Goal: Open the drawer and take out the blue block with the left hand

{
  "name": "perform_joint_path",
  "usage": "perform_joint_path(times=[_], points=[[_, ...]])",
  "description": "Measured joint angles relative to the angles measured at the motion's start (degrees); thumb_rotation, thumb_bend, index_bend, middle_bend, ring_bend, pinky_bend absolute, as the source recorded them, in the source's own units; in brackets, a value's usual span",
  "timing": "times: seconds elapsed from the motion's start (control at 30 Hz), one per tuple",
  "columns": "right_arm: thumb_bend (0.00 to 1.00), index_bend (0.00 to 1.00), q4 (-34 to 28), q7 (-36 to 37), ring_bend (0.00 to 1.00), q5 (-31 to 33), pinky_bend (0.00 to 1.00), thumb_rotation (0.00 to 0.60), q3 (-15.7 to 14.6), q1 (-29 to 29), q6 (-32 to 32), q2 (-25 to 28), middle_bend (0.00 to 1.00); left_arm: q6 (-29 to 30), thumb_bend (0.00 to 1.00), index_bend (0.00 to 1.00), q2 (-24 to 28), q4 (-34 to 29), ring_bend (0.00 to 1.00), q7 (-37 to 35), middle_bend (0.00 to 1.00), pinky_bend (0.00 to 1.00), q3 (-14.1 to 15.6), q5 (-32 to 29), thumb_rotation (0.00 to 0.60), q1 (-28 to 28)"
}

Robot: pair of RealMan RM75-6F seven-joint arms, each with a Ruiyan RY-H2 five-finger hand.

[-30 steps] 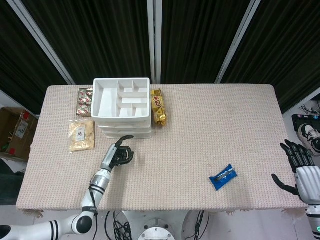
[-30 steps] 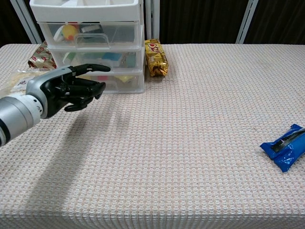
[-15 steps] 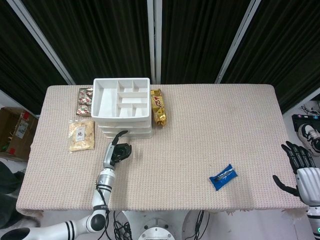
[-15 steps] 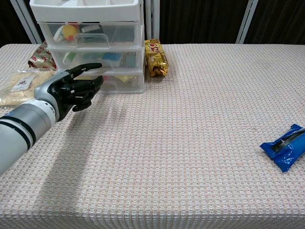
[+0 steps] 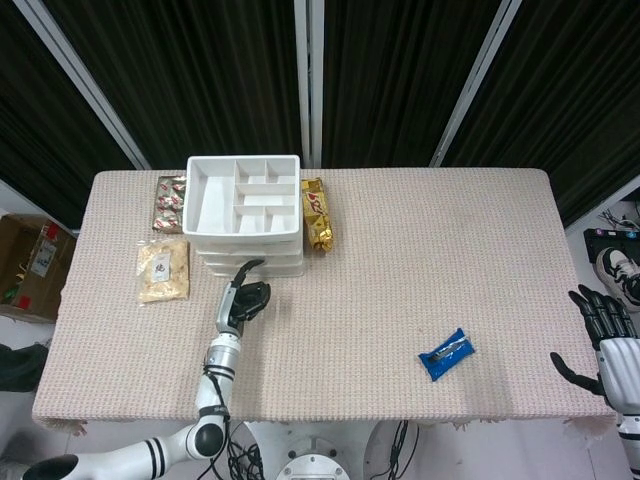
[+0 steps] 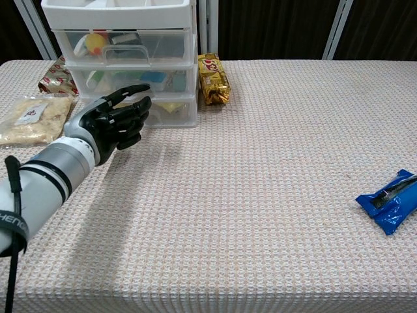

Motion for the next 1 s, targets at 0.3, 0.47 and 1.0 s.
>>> perform_joint_path(times=[0.3, 0.47, 1.0], points=[[0.19, 0.00, 0.0, 0.1, 0.00, 0.3, 0.00, 0.600, -0.1, -0.4, -0.1, 0.0, 0.01, -4.4, 0.46, 0.39, -0.4, 2.1, 0.89, -7.8, 0.80, 1.00, -2.5, -0.1, 0.600, -0.6], [0.19, 0.00, 0.0, 0.0, 0.00, 0.3, 0.00, 0.600, -0.2, -0.5, -0.3, 0.0, 0.01, -5.9, 0.48, 0.48, 0.3, 1.8, 0.89, -10.4, 0.80, 1.00, -3.0, -0.3, 0.600, -0.2], [0.19, 0.00, 0.2, 0.0, 0.00, -0.1, 0.00, 0.600, -0.4, -0.5, -0.7, -0.4, 0.01, -4.9, 0.46, 0.29, 4.2, -5.6, 0.86, -12.0, 0.77, 1.00, 2.6, 3.3, 0.600, 4.1]])
